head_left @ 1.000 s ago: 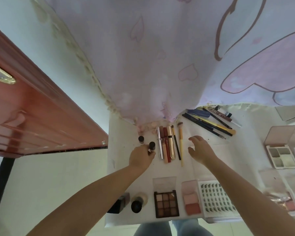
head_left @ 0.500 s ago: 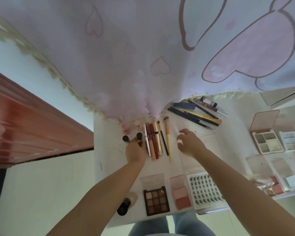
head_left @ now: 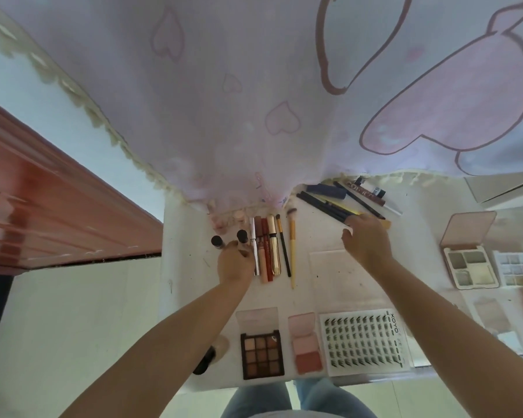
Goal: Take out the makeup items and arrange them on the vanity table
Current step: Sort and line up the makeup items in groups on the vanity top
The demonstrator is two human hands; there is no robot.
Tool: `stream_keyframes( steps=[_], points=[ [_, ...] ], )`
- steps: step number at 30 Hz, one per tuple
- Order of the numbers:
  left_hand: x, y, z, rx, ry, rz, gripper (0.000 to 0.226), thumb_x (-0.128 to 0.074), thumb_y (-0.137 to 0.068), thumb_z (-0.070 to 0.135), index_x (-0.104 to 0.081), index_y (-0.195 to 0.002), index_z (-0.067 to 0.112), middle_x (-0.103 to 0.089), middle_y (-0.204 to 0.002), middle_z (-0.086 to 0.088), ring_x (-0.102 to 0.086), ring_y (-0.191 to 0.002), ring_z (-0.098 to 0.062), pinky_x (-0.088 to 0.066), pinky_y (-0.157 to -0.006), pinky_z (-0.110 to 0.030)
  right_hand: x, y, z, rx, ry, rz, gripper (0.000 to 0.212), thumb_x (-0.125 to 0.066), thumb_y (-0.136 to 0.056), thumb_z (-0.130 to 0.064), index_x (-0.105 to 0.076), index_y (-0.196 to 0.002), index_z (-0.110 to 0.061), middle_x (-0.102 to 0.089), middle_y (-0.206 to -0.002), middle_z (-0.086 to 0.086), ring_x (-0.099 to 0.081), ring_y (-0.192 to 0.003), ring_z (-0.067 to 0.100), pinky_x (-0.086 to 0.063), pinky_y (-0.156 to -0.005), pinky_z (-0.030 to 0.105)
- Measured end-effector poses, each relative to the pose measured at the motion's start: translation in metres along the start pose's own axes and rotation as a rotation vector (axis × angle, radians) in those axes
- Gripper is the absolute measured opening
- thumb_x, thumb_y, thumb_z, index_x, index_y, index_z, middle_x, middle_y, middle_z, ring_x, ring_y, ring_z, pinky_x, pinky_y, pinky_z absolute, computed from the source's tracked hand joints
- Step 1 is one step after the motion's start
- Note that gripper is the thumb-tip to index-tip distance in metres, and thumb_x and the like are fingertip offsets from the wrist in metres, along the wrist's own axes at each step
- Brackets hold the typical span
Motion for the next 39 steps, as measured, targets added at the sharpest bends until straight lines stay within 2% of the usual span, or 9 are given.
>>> stream_keyframes(
  steps=[4, 7, 11, 14, 18, 22, 28, 34, 39],
  points=[
    [-0.001, 0.011, -0.009, 0.08, -0.002, -0.08, 0.042, -0.045, -0.088, 0.007, -0.039, -0.129, 0.0, -0.055, -0.078, -0.003, -0.057, -0.091, -0.025, -0.041, -0.073, -0.028, 0.0, -0.011, 0.024, -0.096, 0.214, -0.089, 0.023, -0.046, -0.085, -0.006, -0.059, -0.104, -0.003, -0.061, -0.1, 0.013, -0.053, -0.095, 0.03, -0.043, -0.075, 0.033],
    [-0.002, 0.021, -0.011, 0.112, -0.035, -0.136, 0.041, -0.048, -0.088, 0.012, -0.038, -0.127, -0.001, -0.057, -0.103, -0.012, -0.054, -0.096, -0.023, -0.039, -0.074, -0.025, -0.005, -0.013, 0.028, -0.074, 0.278, -0.137, 0.021, -0.043, -0.086, -0.006, -0.06, -0.098, -0.005, -0.059, -0.097, 0.01, -0.054, -0.092, 0.027, -0.042, -0.074, 0.032],
    [0.001, 0.041, 0.003, 0.043, -0.051, -0.151, 0.038, -0.05, -0.088, 0.018, -0.04, -0.122, 0.005, -0.048, -0.091, 0.001, -0.046, -0.074, -0.011, -0.033, -0.054, -0.017, 0.007, -0.014, 0.023, 0.041, 0.206, -0.094, 0.021, -0.04, -0.091, -0.011, -0.056, -0.102, -0.004, -0.061, -0.097, 0.011, -0.056, -0.09, 0.027, -0.045, -0.074, 0.032],
    [0.003, 0.062, 0.043, -0.258, -0.161, -0.167, 0.026, -0.052, -0.087, 0.02, -0.049, -0.111, 0.011, -0.053, -0.099, -0.003, -0.052, -0.081, -0.014, -0.046, -0.069, -0.025, 0.031, -0.006, 0.017, 0.143, 0.072, -0.052, 0.023, -0.037, -0.094, -0.015, -0.055, -0.099, -0.002, -0.062, -0.096, 0.014, -0.058, -0.086, 0.03, -0.044, -0.069, 0.033],
    [0.003, 0.089, 0.112, -0.729, -0.438, -0.114, 0.047, -0.049, -0.09, 0.029, -0.038, -0.131, 0.009, -0.038, -0.135, -0.008, -0.034, -0.126, -0.023, -0.032, -0.102, -0.032, 0.083, 0.02, 0.013, 0.255, 0.014, 0.028, 0.022, -0.038, -0.094, -0.015, -0.056, -0.098, -0.003, -0.061, -0.089, 0.012, -0.057, -0.079, 0.029, -0.034, -0.06, 0.028],
    [0.013, 0.124, 0.186, -1.222, -0.553, 0.093, 0.043, -0.065, -0.08, 0.029, -0.056, -0.115, 0.004, -0.058, -0.117, -0.011, -0.056, -0.109, -0.027, -0.046, -0.089, -0.033, 0.128, 0.045, 0.001, 0.38, -0.23, -0.13, 0.015, -0.046, -0.09, -0.011, -0.06, -0.089, -0.005, -0.052, -0.065, -0.002, -0.049, -0.063, 0.019, -0.033, -0.052, 0.015],
    [0.018, 0.137, 0.221, -1.321, -0.586, 0.017, 0.032, -0.031, -0.097, 0.033, -0.053, -0.096, 0.01, -0.046, -0.073, 0.004, -0.04, -0.056, -0.01, -0.023, -0.048, -0.019, 0.178, 0.061, 0.001, 0.389, -0.512, -0.124, 0.024, -0.05, -0.088, -0.011, -0.056, -0.07, -0.026, -0.048, -0.056, -0.011, -0.044, -0.045, -0.001, -0.034, -0.047, 0.006],
    [0.056, 0.099, 0.2, -1.009, -0.538, -0.237, 0.026, -0.033, -0.097, 0.027, -0.047, -0.077, 0.02, -0.043, -0.061, 0.011, -0.04, -0.05, -0.001, -0.039, -0.05, -0.008, 0.208, 0.067, 0.057, 0.25, -0.814, 0.062, 0.024, -0.05, -0.09, -0.006, -0.058, -0.075, -0.022, -0.051, -0.05, -0.011, -0.045, -0.043, -0.002, -0.036, -0.048, 0.003],
    [0.048, 0.112, 0.194, -1.018, -0.54, -0.28, 0.03, -0.031, -0.097, 0.03, -0.05, -0.077, 0.019, -0.044, -0.061, 0.009, -0.04, -0.051, -0.002, -0.034, -0.051, -0.013, 0.19, 0.064, 0.025, 0.307, -0.769, -0.046, 0.013, -0.059, -0.084, -0.005, -0.067, -0.09, -0.013, -0.061, -0.067, -0.019, -0.054, -0.049, -0.01, -0.042, -0.053, 0.002]
  ],
)
Point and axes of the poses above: each hand's wrist, its own y-axis away from the middle knuckle, its own x-axis out of the back of the hand, z = x × y, the point moved 6 cm from there along -y, towards the middle knuckle
